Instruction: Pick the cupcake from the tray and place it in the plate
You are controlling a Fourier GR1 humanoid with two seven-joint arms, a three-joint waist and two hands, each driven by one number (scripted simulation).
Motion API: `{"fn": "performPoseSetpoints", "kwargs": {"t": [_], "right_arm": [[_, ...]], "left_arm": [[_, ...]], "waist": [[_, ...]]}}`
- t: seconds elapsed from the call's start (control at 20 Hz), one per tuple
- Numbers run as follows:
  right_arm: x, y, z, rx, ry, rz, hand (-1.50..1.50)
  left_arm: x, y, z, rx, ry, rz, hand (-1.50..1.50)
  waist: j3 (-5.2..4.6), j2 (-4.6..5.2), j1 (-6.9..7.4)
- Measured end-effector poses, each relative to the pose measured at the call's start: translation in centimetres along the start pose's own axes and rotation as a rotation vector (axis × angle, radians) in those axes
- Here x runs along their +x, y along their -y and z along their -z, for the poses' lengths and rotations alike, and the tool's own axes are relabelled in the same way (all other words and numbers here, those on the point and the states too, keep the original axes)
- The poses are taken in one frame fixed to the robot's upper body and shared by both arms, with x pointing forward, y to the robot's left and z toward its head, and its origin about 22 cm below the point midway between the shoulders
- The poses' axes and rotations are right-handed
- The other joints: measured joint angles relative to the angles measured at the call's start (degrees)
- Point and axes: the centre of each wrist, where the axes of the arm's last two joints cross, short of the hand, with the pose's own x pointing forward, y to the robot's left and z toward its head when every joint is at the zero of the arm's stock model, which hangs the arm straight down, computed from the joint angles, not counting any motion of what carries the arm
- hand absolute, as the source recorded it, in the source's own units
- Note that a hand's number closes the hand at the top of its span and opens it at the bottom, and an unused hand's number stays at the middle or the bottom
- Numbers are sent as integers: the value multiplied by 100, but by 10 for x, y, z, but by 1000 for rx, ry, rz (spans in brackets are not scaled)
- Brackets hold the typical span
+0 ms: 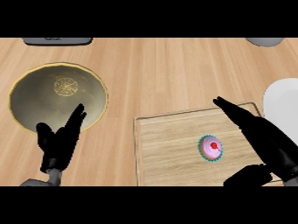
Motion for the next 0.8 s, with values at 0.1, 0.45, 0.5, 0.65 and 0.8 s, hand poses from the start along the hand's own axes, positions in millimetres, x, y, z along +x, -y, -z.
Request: {"fn": "performPoseSetpoints", "kwargs": {"t": [0.1,0.45,0.5,0.65,0.8], "right_arm": [[-1,-4,2,-5,-10,-21,-150],[-6,-23,5,-27,-74,-98,-150],[-10,-25,10,-25,-81,-105,-150],[-9,-30,16,-20,-92,-113,-150],[-10,-40,25,-2,-92,-117,-150]], "left_arm": [[1,-4,-1,-4,-1,-1,0],[-1,-3,-4,2,9,1,0],[-2,-2,-1,3,7,2,0],[2,-2,-2,-3,-8,-7,0],[-1,-2,-1,-4,4,-7,0]], "waist": [[-1,1,-1],[-1,0,-8],[1,0,-6],[-3,5,0],[1,4,2]]}}
